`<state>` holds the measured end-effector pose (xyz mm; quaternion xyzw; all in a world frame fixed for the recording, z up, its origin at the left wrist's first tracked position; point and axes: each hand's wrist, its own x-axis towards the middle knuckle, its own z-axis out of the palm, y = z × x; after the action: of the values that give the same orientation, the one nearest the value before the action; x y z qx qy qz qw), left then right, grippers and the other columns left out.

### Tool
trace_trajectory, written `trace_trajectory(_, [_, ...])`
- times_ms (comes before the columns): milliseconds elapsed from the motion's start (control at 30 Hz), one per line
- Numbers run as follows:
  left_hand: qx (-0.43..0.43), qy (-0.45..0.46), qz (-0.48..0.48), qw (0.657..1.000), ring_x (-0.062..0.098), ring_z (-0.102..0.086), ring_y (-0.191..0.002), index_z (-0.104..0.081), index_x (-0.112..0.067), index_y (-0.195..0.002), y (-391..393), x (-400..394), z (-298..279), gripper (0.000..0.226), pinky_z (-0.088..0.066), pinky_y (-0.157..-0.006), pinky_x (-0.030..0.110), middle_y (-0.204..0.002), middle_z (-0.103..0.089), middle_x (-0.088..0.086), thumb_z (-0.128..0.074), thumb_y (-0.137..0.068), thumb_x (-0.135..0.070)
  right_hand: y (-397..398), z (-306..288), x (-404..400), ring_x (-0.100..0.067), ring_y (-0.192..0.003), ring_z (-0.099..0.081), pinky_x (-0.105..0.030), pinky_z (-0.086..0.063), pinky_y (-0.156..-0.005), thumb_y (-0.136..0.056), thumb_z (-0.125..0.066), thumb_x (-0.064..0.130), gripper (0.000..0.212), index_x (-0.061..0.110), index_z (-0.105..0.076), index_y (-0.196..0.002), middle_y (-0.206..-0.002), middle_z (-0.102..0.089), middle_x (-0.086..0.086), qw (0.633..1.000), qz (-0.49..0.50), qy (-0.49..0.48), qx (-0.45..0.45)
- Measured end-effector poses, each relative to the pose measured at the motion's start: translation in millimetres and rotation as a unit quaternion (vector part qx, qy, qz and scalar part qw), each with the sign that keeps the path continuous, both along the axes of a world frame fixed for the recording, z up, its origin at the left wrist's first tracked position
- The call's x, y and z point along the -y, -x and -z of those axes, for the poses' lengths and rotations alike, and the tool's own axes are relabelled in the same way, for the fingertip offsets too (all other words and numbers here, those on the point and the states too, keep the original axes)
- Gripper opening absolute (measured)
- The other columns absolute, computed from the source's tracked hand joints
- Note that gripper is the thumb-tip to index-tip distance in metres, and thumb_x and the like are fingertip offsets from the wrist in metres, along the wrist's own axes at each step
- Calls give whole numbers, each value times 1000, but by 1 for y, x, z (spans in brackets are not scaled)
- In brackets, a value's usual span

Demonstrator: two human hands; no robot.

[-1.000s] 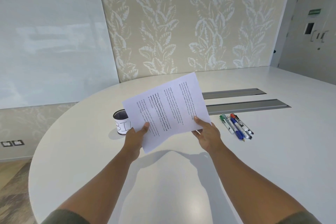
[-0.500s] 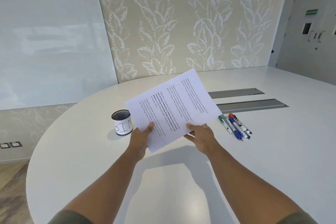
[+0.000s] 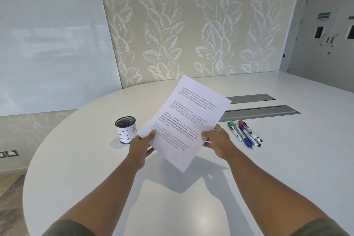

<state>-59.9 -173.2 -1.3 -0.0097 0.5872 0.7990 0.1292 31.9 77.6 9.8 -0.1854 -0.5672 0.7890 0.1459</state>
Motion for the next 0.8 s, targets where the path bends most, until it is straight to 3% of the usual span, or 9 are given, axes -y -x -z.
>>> trace_trajectory(167, [-4,23,5,1000,17,-66,-94,-71,-19,-117,9,6,-6,31,-52,-73,29,-111,-73,-1,-76,-86,-24,-7,3,-16,-20,-83,-70,-31,-57,-62,-84,-60,-6,37,18,-64,-112,-107,-74,-3,1000,16,-23,5])
trace_trajectory(333, [-11,63,65,996,13,-69,-84,-73,-19,-114,10,0,-8,26,-52,-71,26,-101,-77,-3,-74,-89,-19,-13,3,-26,-18,-83,-71,-30,-55,-62,-90,-59,1,29,21,-65,-109,-105,-74,0,998,26,-58,19])
trace_trajectory(500, [-26,94,120,988,13,-70,-90,-70,-11,-122,6,-17,-7,32,-57,-69,17,-115,-75,5,-72,-90,-17,-17,6,-37,-27,-90,-67,-40,-52,-84,-92,-58,4,23,18,-65,-108,-112,-73,-9,995,23,-88,36])
trace_trajectory(633, [-13,88,126,988,17,-67,-95,-68,-7,-123,4,-33,-1,35,-57,-77,21,-119,-73,10,-73,-89,-13,-23,6,-48,-30,-97,-67,-45,-51,-92,-93,-57,5,24,19,-64,-111,-111,-73,-8,991,30,-121,57])
trace_trajectory(800, [5,98,142,985,12,-73,-84,-72,-9,-116,6,-49,12,28,-58,-64,16,-104,-78,4,-74,-88,-10,-31,11,-57,-24,-94,-70,-36,-57,-78,-92,-59,4,20,21,-64,-102,-108,-73,-5,981,46,-169,89])
